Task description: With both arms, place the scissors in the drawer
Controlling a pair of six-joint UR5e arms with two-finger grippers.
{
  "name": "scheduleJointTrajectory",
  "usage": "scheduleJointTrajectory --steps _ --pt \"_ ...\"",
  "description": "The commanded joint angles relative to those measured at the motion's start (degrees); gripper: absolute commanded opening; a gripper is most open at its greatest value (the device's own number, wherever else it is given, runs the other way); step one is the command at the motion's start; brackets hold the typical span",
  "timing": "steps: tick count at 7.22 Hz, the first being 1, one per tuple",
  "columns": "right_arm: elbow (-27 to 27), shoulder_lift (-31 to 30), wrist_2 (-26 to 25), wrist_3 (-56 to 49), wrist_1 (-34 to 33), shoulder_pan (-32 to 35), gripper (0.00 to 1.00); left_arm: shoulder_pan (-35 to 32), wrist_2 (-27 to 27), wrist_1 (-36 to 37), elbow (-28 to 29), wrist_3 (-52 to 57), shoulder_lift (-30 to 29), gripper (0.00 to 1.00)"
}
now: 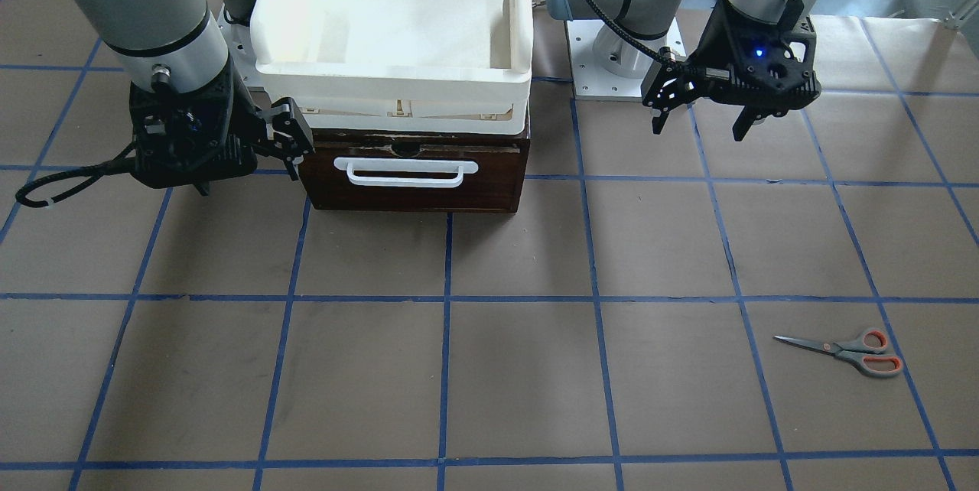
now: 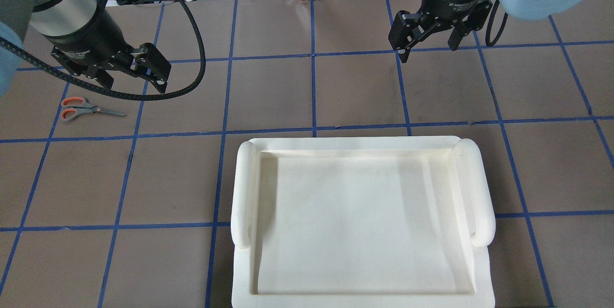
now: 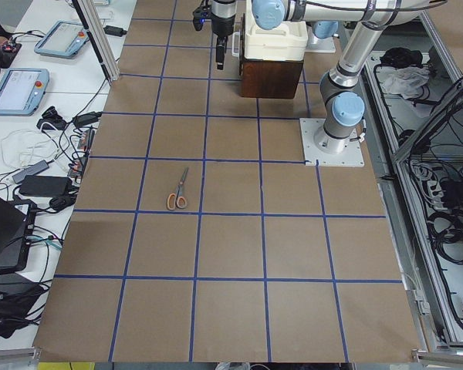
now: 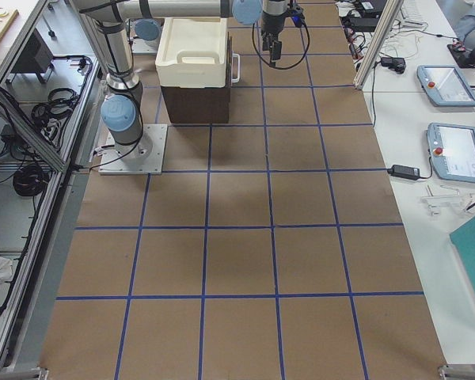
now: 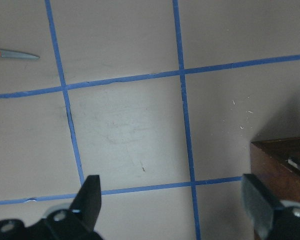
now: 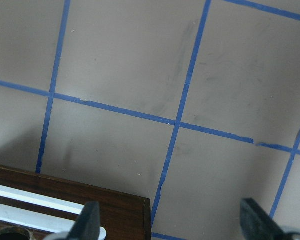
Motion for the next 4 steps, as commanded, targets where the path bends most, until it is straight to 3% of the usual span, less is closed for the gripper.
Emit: scheduleJointTrajectory --steps 1,4 --pt "-0.1 3.1 0.5 -11.0 -0.4 1.8 1.00 4.1 -0.1 0.0 0.0 11.4 -0.2 1.00" --pt "-0.2 7.2 2.9 -27.6 -3.6 4.6 1.00 14.6 0.2 -0.4 -0.1 37.2 -1.4 1.00"
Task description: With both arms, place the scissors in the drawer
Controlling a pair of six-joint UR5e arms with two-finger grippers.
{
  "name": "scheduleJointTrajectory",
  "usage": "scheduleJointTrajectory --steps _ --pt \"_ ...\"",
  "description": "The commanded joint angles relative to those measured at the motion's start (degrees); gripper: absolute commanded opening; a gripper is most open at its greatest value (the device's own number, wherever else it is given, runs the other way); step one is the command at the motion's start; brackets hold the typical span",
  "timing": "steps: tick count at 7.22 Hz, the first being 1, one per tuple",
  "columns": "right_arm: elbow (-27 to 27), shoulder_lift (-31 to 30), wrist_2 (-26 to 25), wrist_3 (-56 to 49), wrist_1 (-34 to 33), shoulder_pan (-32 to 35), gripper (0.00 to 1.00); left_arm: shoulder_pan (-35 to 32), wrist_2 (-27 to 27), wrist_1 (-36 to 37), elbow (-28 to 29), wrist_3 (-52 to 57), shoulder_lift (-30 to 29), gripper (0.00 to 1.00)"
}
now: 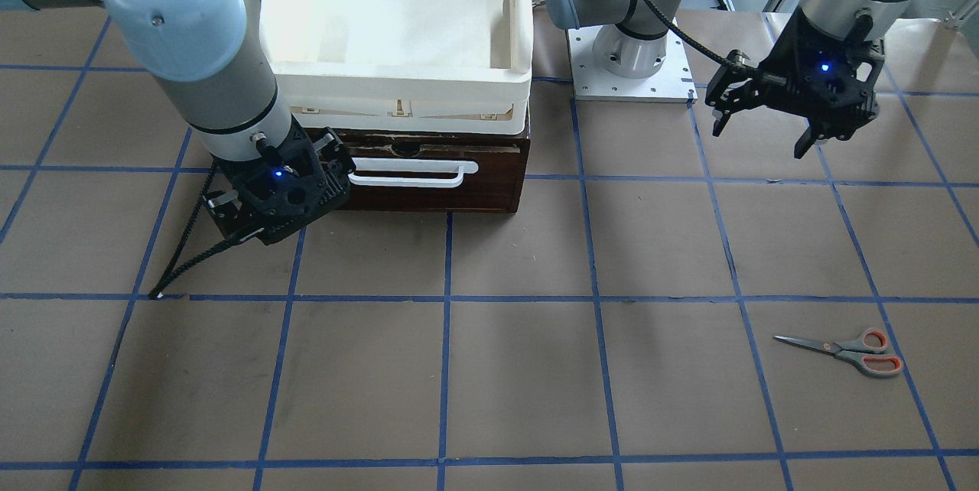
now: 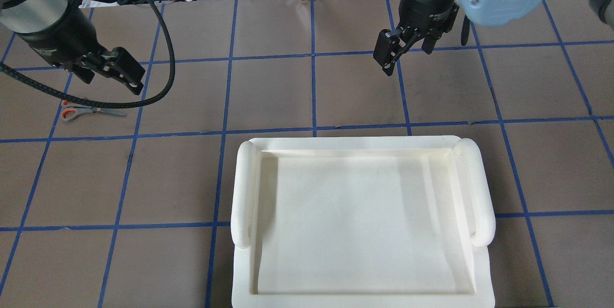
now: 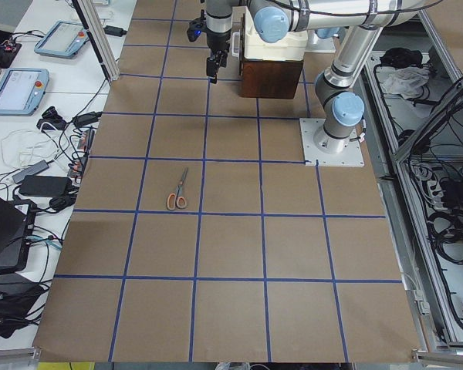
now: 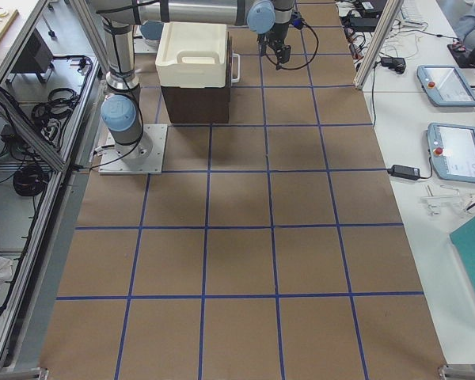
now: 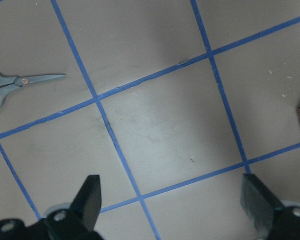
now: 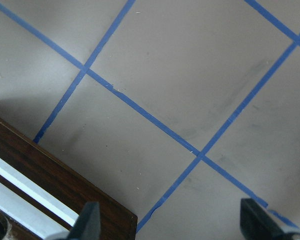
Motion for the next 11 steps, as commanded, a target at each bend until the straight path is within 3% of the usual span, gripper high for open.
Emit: scheduleJointTrajectory --steps 1,3,5,7,8,9,11 --pt "0.3 1.4 1.4 -10.5 -0.3 1.3 1.00 8.2 0.2 0.2 -0.1 21.5 -2.3 1.00" --pt "0.5 1.3 1.2 -10.4 -0.3 1.6 1.00 14.1 0.2 1.6 0.0 37.6 -6.9 1.00" --pt "0.2 1.6 1.2 -10.2 1.4 4.6 1.00 16.2 1.9 9.9 0.0 49.7 -12.4 1.00" --pt "-0.2 3.1 1.4 -10.3 15.8 4.8 1.00 17.5 1.6 13.0 0.1 51.0 -16.9 1.00" --pt "0.2 3.7 1.4 -11.1 9.2 4.8 1.00 17.5 1.3 17.6 0.1 55.5 -19.6 1.00" --pt "0.6 3.8 1.4 -18.7 4.9 4.8 1.00 17.5 1.5 21.3 0.1 61.9 -22.1 1.00" --pt "0.6 4.1 1.1 -35.3 3.4 4.9 1.00 17.5 1.4 26.9 0.1 71.3 -26.4 1.00"
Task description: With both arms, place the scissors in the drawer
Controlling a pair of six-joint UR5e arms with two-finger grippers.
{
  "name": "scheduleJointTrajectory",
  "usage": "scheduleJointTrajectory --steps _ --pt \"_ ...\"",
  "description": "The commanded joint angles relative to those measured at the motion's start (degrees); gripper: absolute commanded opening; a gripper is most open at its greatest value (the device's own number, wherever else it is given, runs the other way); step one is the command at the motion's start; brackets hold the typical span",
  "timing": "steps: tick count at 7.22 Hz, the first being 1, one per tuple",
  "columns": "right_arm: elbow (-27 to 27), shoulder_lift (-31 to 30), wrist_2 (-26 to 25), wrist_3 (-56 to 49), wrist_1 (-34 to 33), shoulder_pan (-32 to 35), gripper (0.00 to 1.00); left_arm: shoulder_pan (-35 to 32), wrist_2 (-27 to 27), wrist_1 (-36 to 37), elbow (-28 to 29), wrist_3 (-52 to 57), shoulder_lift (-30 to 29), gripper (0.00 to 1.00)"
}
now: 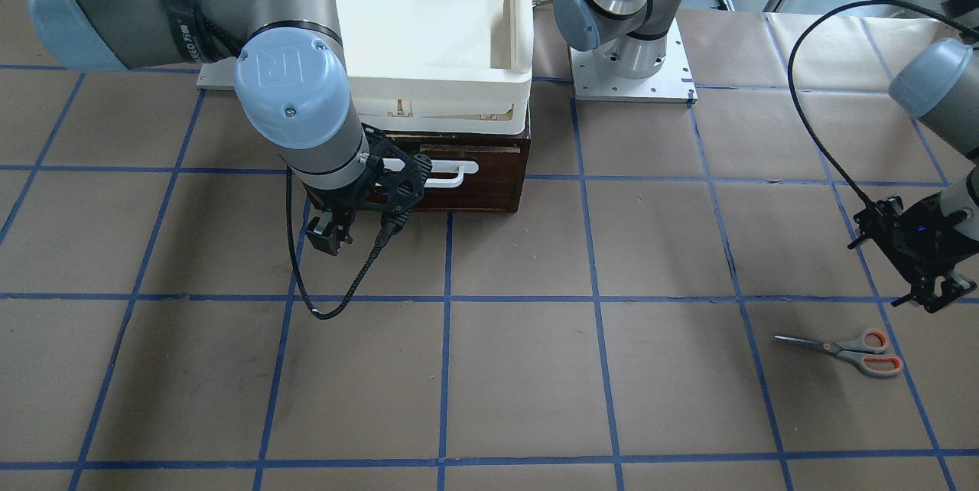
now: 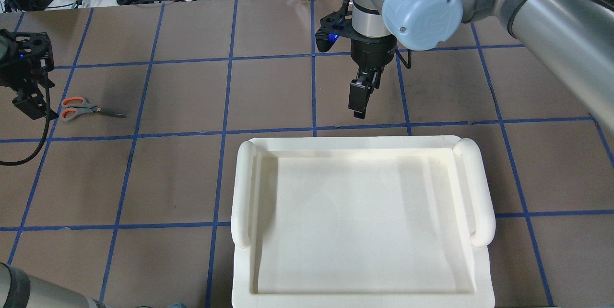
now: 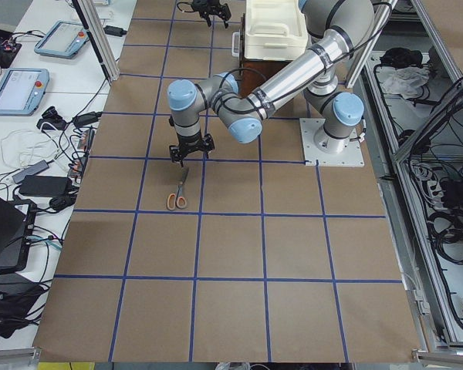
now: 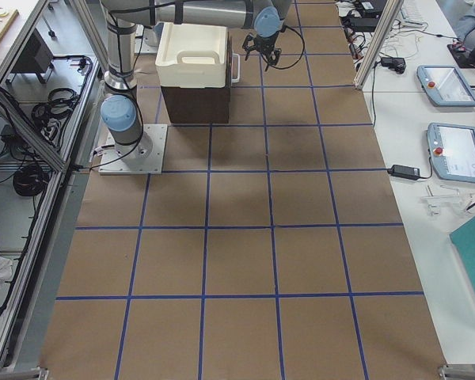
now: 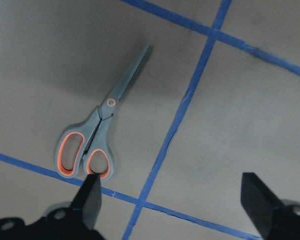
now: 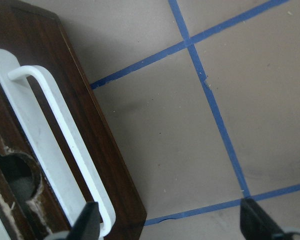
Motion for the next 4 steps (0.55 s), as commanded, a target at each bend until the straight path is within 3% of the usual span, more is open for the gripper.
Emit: scheduleJointTrajectory --steps 1,4 --pt "0.6 1.0 0.0 -15.9 -1.9 1.1 1.00 0.0 -0.2 5.8 0.2 12.1 -4.6 1.00" --pt "2.6 2.5 0.2 -21.7 -2.0 3.7 1.00 0.1 -2.4 10.8 0.9 23.8 -9.7 1.00"
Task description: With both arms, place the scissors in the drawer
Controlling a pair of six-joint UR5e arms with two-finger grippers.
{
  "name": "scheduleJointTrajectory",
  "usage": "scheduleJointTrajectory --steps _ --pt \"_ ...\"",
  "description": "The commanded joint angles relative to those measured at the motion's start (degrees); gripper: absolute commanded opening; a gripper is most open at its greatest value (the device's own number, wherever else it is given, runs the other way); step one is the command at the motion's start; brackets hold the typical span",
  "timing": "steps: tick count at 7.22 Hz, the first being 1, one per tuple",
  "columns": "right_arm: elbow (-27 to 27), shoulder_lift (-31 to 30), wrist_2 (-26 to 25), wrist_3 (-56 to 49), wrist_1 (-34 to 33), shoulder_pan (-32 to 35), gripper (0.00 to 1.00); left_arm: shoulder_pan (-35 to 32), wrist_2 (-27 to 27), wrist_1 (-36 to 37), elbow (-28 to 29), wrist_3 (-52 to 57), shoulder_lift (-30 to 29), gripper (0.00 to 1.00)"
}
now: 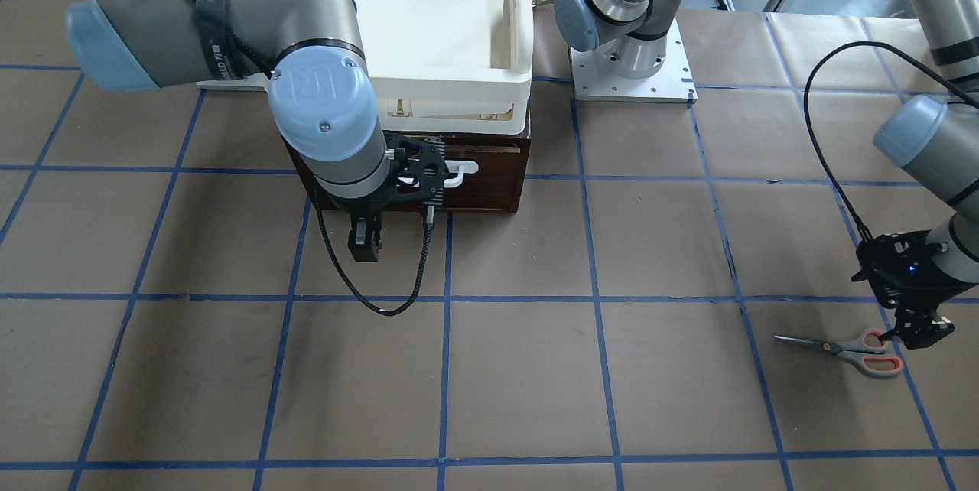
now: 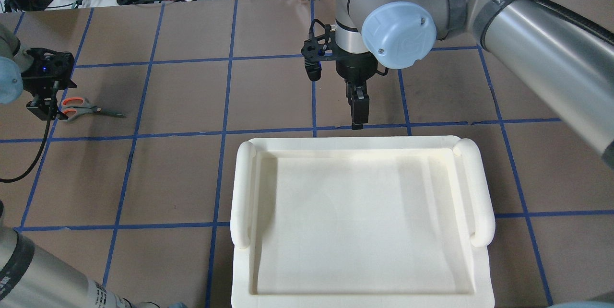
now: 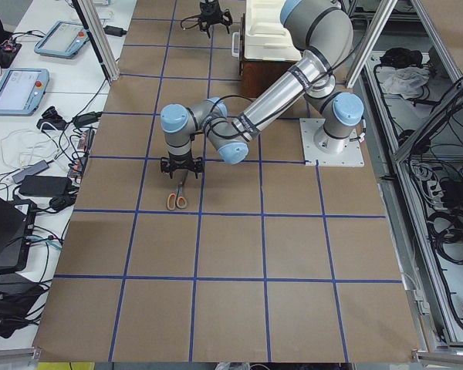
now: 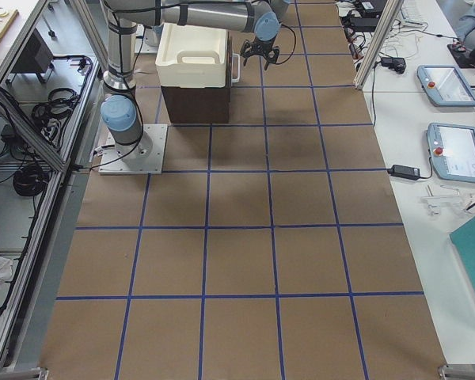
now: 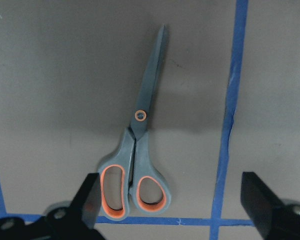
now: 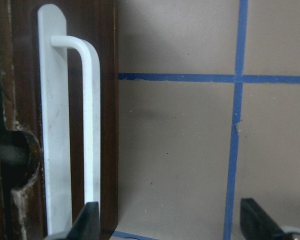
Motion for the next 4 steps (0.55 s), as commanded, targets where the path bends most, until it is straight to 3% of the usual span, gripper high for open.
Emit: scheduleJointTrajectory --steps 1,4 --pt "0.4 1.2 0.1 -2.8 0.0 1.1 1.00 0.2 -2.9 3.0 0.4 7.1 -3.5 1.00" --pt "0.4 2.0 0.2 -0.9 0.6 2.5 1.00 0.2 -3.0 3.4 2.4 8.9 -7.0 1.00"
